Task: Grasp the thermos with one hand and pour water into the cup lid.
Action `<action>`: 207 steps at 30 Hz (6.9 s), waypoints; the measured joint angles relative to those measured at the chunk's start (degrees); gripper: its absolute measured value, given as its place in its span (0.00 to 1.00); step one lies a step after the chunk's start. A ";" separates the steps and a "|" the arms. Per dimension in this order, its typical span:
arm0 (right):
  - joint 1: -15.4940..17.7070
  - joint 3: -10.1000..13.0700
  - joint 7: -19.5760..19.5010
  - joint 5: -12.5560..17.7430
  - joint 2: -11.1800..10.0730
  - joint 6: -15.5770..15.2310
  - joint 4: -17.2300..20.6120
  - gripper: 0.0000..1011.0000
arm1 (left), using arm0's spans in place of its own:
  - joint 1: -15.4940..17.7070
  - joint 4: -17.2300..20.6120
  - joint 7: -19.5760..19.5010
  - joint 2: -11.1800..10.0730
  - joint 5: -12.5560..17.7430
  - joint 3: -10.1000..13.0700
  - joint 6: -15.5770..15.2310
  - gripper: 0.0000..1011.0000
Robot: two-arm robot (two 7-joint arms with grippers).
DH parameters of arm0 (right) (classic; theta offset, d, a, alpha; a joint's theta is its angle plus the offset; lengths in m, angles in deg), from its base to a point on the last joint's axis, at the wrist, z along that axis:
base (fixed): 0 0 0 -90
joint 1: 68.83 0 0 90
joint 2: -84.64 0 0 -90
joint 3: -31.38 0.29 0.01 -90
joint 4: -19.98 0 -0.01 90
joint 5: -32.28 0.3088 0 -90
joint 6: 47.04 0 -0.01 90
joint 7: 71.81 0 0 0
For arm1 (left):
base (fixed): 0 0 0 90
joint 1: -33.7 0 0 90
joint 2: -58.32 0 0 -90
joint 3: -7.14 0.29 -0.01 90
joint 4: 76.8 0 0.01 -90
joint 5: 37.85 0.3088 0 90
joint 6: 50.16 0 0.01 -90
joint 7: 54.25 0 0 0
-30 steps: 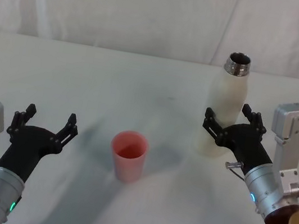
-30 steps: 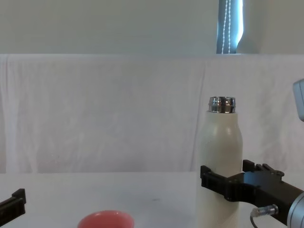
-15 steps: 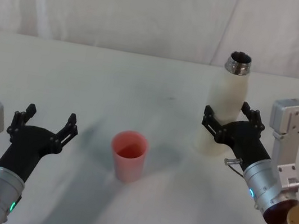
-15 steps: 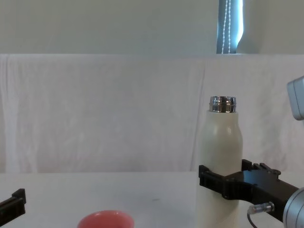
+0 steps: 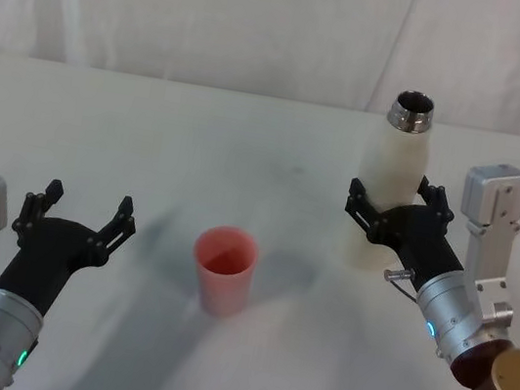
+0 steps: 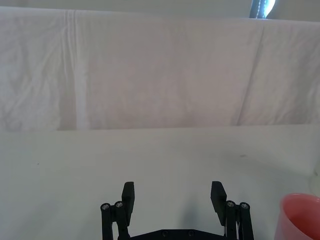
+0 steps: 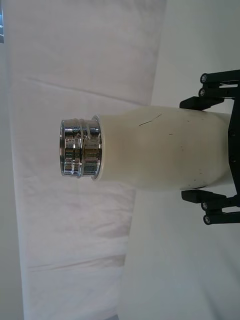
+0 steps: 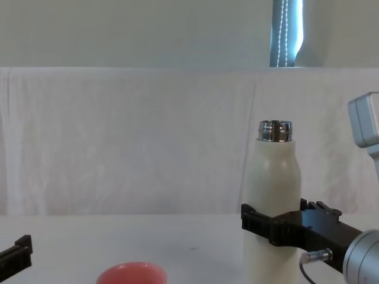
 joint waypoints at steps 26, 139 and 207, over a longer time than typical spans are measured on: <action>-1.95 -0.07 0.45 1.04 0.62 0.58 -3.12 0.95 | 0.00 0.00 0.00 0.00 0.01 0.00 0.00 0.99; 2.43 -0.60 0.18 0.47 -1.17 -4.19 8.84 0.95 | 0.00 0.00 0.00 0.00 0.00 0.00 0.00 0.99; -2.17 -15.81 -5.91 -50.25 -13.72 -1.70 7.69 0.95 | 0.00 0.00 0.00 0.00 0.00 0.00 0.00 0.99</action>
